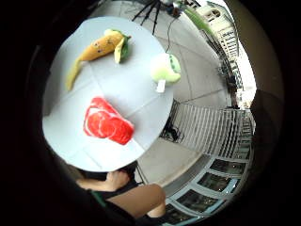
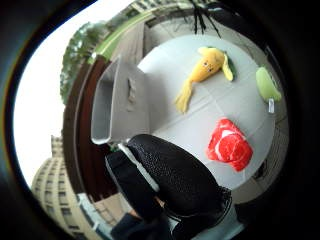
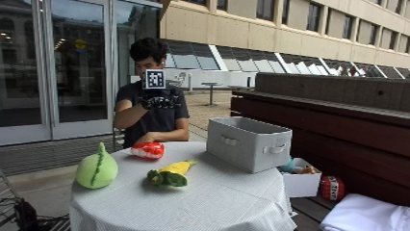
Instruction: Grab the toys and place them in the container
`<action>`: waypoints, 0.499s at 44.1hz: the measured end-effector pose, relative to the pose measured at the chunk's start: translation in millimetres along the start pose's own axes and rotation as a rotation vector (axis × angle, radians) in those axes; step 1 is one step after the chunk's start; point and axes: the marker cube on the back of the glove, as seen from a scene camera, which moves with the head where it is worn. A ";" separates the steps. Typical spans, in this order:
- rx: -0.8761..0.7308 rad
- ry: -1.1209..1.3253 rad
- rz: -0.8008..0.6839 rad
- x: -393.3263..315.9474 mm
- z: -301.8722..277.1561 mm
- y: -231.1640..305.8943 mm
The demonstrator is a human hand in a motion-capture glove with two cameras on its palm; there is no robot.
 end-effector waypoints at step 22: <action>-0.015 0.001 0.133 25.6 25.2 3.8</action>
